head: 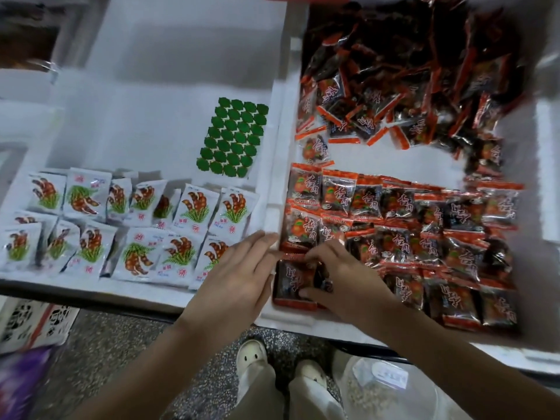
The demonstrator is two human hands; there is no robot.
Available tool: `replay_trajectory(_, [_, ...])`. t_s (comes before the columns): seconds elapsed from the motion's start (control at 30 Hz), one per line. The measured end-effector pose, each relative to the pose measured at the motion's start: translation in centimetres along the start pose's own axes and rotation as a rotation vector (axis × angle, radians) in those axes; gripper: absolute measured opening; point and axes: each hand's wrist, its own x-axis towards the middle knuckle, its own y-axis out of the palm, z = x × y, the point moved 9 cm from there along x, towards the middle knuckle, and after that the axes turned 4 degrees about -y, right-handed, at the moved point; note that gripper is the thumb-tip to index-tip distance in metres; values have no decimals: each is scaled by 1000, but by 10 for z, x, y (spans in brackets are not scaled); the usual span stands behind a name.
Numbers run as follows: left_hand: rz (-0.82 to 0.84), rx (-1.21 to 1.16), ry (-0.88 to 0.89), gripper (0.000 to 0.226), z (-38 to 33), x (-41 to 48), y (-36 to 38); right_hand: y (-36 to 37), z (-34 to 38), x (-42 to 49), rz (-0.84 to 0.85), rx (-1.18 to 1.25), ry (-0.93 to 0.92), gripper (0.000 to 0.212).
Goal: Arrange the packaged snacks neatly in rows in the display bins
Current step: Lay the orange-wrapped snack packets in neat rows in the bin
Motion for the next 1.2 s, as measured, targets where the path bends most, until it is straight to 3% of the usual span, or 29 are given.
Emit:
replay_trajectory(0.07, [-15,53,54,32,-4,8,-5,-5,8,-6,-70,-144,-114,41])
replay_trajectory(0.2, [-16,133,104,27,-9,35,-11,-11,12,-10,-80,-69,-165,34])
replay_trajectory(0.47, [-45,32,9,38,-7,155,-11,-122,-63,42,-397,-48,1,41])
replay_trajectory(0.6, [-17,5,-148,47,8,209,2,-156,-99,90,-414,-157,109,50])
replay_trajectory(0.9, [141,128,-225,64,20,240,29,-154,-114,142,-354,-466,193,72])
replay_trajectory(1.07, [242,144,-256,75,23,242,35,-163,-119,139,-397,-451,189,66])
replay_trajectory(1.2, [197,37,-272,63,23,242,25,-169,-123,125,-449,-313,123,40])
